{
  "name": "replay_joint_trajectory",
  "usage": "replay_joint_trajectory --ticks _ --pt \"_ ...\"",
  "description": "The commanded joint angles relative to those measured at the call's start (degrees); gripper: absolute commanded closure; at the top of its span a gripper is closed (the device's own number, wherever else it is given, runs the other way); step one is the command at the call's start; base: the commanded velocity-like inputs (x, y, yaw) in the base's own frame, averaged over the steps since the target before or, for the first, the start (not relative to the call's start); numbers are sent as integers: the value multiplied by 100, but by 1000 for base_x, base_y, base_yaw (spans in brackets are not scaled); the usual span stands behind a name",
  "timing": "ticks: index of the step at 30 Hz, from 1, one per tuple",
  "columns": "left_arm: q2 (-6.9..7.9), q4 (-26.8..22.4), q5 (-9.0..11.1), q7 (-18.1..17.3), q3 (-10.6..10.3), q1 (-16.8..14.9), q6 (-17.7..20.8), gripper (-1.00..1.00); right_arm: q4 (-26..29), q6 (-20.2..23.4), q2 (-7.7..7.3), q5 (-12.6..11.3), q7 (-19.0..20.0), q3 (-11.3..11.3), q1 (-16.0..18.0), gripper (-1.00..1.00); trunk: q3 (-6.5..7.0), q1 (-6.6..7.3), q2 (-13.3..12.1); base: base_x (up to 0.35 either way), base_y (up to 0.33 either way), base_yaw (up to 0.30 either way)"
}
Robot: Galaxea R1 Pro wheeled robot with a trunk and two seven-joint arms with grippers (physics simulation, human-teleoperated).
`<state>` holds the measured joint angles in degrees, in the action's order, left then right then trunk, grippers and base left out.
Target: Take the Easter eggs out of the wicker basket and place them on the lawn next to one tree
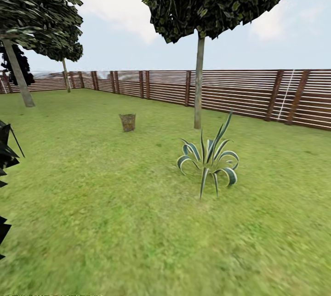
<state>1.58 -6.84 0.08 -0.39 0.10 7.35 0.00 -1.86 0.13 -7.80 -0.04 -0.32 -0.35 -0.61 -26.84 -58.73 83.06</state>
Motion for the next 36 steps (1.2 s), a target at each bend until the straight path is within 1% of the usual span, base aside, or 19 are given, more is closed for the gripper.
replay_joint_trajectory --ticks 1,10,16,29,36 --pt "1 -10 1 -3 0 3 0 -100 1 4 -1 8 -3 11 0 -100 -3 0 2 1 0 66" --pt "1 -10 1 1 -1 3 0 -100 -11 48 -15 56 59 54 0 -100 -3 0 2 0 0 12" --pt "1 -10 1 1 -1 3 0 -100 -9 10 -11 17 36 36 0 -100 -3 0 2 22 0 0" --pt "1 -10 1 -1 -1 3 0 -100 -7 -4 -11 22 26 44 0 -100 -3 0 2 313 0 7" --pt "1 -10 1 1 -1 3 0 -100 -7 2 -11 22 12 38 0 -100 -3 0 2 344 0 150"
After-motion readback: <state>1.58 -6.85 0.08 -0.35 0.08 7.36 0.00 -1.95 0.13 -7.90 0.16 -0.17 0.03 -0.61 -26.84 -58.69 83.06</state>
